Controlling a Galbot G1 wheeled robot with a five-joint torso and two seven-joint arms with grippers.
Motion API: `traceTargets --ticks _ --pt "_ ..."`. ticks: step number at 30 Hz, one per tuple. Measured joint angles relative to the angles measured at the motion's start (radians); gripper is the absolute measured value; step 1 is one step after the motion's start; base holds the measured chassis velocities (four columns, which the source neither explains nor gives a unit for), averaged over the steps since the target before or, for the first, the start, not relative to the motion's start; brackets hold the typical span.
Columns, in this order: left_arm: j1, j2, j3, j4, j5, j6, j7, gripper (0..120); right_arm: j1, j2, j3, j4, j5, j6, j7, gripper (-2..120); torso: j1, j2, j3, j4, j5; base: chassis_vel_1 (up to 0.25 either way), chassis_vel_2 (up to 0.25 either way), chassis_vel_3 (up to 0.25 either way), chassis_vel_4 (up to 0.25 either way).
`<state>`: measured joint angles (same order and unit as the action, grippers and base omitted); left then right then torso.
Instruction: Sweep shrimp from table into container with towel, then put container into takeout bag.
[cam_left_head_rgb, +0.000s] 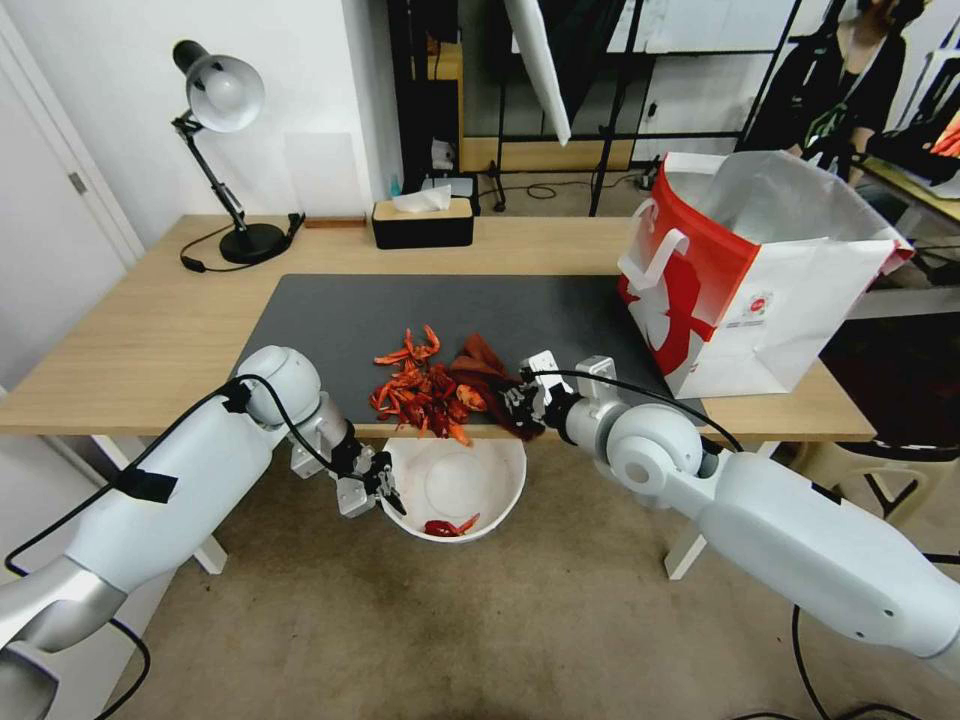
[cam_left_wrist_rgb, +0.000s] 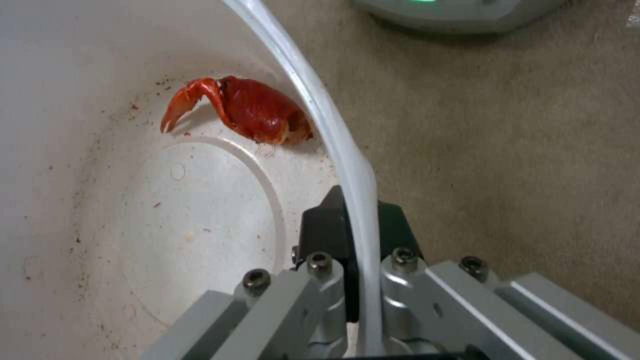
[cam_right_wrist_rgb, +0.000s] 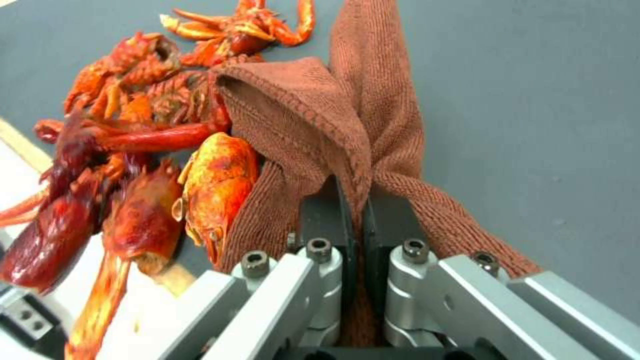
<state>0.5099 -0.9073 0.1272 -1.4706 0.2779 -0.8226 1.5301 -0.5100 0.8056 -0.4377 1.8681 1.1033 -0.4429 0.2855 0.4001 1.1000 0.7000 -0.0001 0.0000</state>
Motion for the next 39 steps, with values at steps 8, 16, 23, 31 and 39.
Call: traceTargets --ticks 8,16,23,31,39 --pt "0.002 0.003 -0.002 0.005 0.001 0.000 0.000 0 -0.024 -0.018 0.008 0.040 0.004 0.000 0.006 1 0.000 0.000 0.000 0.0001 0.0000 0.000 0.000 0.000 0.000" --pt "0.004 0.004 -0.009 0.006 0.001 0.000 0.000 0 -0.048 -0.041 0.024 0.074 0.006 0.000 0.010 1 0.000 0.000 0.000 0.0001 0.0001 0.000 0.000 0.000 0.000" --pt "0.014 0.004 -0.014 0.002 0.004 0.000 0.000 0 -0.069 -0.046 0.040 0.085 0.002 0.003 0.010 1 0.000 0.000 0.000 0.0001 -0.0001 0.000 0.000 0.000 0.000" --pt "0.017 0.009 -0.023 -0.004 0.005 0.000 0.000 0 -0.079 -0.045 0.040 0.103 0.003 0.003 0.020 1 0.000 0.000 0.000 0.0002 0.0000 0.000 0.000 0.000 0.000" --pt "0.016 0.016 -0.025 -0.007 0.003 0.000 0.000 0 -0.092 -0.071 0.043 0.143 0.011 -0.003 0.017 1 0.000 0.000 0.000 0.0001 0.0000 0.000 0.000 0.000 0.000"
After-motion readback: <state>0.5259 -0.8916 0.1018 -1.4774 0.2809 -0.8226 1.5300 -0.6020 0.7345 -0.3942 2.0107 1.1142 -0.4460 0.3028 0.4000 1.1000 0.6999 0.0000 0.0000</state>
